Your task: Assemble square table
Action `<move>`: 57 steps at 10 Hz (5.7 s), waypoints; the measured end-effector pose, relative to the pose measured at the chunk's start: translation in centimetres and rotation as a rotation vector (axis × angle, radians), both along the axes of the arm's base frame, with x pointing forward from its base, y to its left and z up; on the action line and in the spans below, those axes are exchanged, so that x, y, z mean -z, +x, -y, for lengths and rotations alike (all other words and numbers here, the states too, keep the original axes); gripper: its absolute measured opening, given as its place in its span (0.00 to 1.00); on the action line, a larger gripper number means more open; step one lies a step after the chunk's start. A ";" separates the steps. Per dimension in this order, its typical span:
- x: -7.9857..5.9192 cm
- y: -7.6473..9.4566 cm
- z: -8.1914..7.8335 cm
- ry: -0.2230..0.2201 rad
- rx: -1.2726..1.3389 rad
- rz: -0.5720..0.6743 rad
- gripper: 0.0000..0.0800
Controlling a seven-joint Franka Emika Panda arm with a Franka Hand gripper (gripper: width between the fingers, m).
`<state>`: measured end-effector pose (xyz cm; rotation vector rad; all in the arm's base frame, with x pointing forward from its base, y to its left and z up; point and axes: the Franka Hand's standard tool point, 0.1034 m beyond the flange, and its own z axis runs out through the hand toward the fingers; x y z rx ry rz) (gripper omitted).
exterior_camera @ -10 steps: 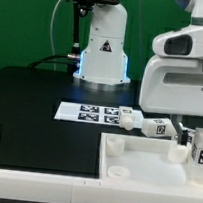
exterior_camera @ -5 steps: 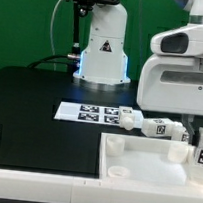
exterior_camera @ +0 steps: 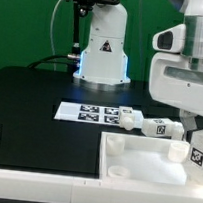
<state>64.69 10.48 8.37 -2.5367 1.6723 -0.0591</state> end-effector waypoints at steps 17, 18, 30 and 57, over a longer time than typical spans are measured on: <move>-0.3 -0.5 -0.6 -0.092 -0.811 0.027 0.81; -0.3 -0.5 -0.6 -0.091 -0.788 0.025 0.68; 0.1 -0.8 0.2 0.053 0.527 -0.011 0.36; 1.0 0.2 -2.7 0.105 0.624 -0.044 0.36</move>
Offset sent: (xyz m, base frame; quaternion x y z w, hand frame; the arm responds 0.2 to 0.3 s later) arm 0.0000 0.0000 0.0000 0.0000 0.0000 0.1296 0.9916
